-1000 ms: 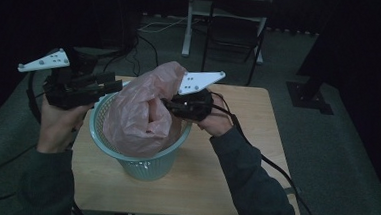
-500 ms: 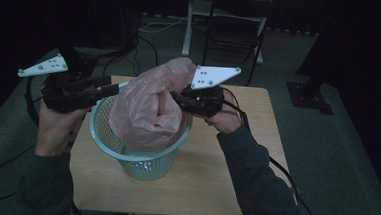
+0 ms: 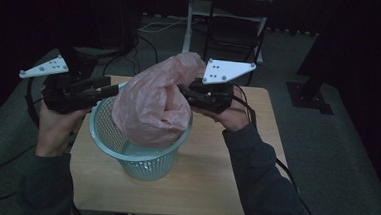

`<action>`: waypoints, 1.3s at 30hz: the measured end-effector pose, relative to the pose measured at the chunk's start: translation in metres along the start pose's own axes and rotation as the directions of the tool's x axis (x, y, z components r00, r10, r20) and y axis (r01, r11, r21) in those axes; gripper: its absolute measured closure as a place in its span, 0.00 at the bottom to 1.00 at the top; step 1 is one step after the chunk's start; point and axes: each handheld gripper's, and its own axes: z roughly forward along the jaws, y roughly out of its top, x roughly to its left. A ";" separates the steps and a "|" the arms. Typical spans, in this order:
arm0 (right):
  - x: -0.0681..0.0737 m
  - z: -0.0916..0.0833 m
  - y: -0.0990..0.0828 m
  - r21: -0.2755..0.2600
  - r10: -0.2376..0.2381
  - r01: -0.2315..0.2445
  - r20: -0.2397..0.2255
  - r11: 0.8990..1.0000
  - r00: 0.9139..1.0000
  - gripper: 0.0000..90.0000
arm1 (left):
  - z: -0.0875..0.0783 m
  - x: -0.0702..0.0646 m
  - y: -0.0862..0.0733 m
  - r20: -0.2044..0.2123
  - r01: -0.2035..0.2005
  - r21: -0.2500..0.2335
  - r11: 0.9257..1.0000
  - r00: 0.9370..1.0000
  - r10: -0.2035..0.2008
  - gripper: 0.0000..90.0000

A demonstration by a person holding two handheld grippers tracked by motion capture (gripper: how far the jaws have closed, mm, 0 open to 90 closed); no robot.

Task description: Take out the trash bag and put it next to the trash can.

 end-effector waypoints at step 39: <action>-0.001 -0.044 0.021 -0.021 -0.055 0.056 0.045 0.998 0.997 0.99 | 0.000 -0.003 0.001 0.027 0.004 -0.001 1.000 1.000 -0.004 0.56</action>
